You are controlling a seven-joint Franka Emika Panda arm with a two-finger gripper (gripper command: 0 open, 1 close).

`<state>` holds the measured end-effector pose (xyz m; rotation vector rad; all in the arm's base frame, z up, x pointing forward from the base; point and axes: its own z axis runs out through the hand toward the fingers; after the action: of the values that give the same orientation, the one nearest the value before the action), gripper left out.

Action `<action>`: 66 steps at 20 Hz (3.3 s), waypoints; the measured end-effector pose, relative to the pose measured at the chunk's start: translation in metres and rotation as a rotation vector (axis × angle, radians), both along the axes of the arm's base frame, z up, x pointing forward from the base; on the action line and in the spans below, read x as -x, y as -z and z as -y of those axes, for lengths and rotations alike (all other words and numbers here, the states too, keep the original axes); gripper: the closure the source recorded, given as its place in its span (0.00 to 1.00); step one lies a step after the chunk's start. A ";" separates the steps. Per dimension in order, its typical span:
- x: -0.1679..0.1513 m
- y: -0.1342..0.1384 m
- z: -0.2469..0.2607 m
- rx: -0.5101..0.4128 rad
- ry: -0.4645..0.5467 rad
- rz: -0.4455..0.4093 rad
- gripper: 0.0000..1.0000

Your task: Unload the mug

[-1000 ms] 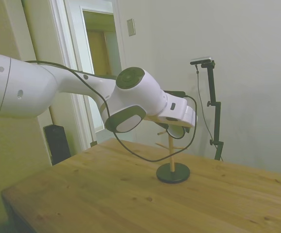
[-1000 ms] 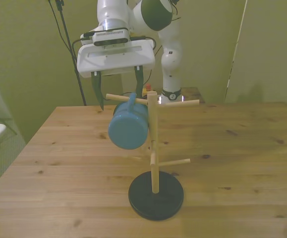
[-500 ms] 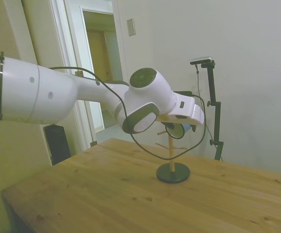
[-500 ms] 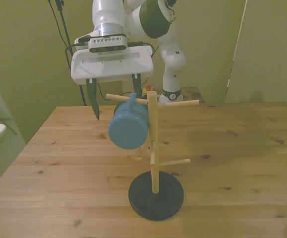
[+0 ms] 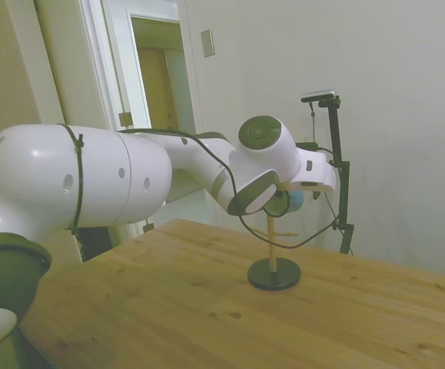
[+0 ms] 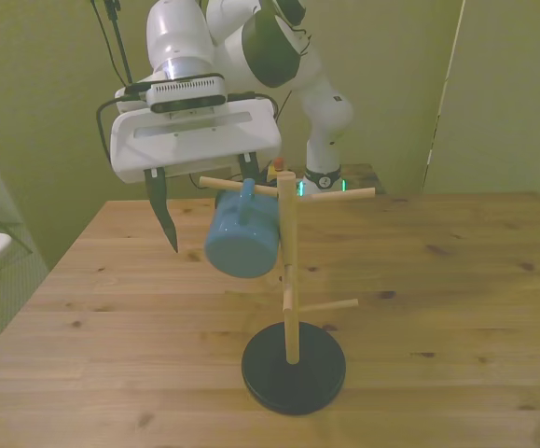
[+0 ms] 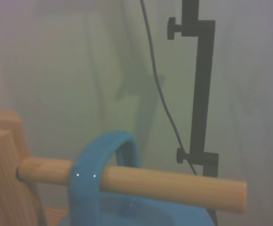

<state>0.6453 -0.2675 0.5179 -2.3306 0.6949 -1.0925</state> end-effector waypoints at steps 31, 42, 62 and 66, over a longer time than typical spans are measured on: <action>-0.006 -0.005 0.007 -0.006 -0.050 -0.004 1.00; 0.005 -0.041 0.074 -0.057 0.003 0.022 1.00; 0.072 -0.027 0.114 0.015 -0.037 -0.163 1.00; 0.088 -0.003 0.073 0.058 -0.063 -0.198 1.00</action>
<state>0.5573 -0.3404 0.5210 -2.5163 0.6634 -0.8732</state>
